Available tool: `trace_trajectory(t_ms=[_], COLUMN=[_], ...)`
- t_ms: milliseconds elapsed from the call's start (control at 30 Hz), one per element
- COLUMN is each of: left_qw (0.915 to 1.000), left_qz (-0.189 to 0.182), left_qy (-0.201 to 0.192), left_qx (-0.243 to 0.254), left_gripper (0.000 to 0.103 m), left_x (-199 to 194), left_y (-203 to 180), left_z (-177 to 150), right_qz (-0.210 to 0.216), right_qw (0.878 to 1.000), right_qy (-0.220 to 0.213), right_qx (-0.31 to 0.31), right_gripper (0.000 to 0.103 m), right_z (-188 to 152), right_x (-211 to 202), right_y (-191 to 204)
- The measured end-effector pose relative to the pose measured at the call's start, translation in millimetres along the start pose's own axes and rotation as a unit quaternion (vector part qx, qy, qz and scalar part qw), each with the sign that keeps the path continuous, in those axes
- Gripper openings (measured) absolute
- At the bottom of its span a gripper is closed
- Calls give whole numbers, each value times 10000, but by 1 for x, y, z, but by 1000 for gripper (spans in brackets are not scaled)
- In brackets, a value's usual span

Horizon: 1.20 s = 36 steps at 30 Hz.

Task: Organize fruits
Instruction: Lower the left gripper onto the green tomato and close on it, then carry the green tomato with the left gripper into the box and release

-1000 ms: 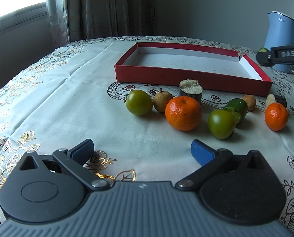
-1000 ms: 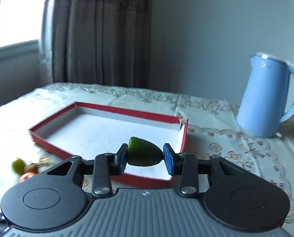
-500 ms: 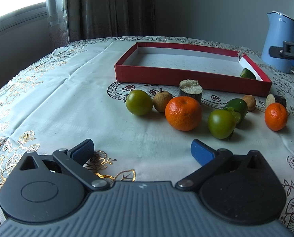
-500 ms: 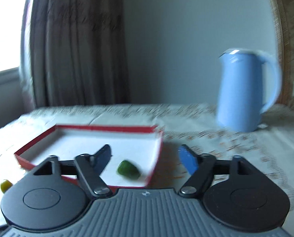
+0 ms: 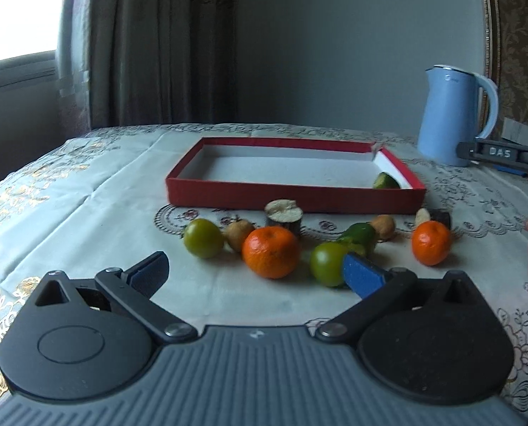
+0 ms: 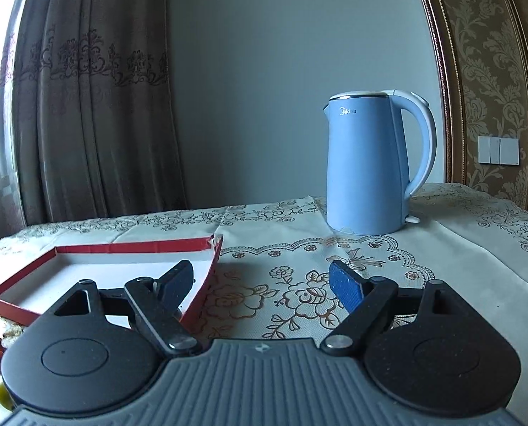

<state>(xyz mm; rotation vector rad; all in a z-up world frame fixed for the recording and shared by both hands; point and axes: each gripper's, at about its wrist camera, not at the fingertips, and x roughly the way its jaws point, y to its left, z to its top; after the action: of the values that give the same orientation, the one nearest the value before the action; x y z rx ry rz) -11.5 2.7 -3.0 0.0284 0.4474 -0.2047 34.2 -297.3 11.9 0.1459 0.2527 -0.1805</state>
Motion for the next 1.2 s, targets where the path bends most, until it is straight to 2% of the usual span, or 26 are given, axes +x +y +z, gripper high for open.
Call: trace_trajectory(t_ms=[67,133,200,267,400,467,533,833,1100,1200], left_qw=[9999,9993,9981,9963,9946,9934,9927,9946,9950,9953], left_qz=[-113,-263,-511,-729,-861,-954,-987,-712,-635,-588], left_qy=[-28,78,277,412,502,561,609,670,612,614], left_qx=[119,245,225,182,279,305,342,338,467,466], left_gripper=[97,75,64,61,57,50,40,37,37,31], left_x=[-1,2,9,14,18,21,25,43,48,49], left_y=[-8,-16,-18,-21,-29,-32,-35,-33,-37,-36], left_z=[4,7,7,6,3,3,4,6,6,5], right_qz=[7,20,43,64,88,104,108,129,119,110], right_qw=[10000,10000,9999,9999,9999,9999,9999,9999,9999,9999], right_qy=[-42,-60,-78,-83,-36,-41,-61,-61,-53,-65], right_qx=[4,21,60,73,79,86,79,94,86,66], right_gripper=[84,84,84,84,84,84,84,84,84,84], right_z=[-1,0,0,1,1,2,2,2,1,0], right_x=[-4,-4,-4,-5,-4,-4,-5,-4,-3,-3], right_y=[1,1,-1,-1,-1,-1,-1,-1,-1,-1])
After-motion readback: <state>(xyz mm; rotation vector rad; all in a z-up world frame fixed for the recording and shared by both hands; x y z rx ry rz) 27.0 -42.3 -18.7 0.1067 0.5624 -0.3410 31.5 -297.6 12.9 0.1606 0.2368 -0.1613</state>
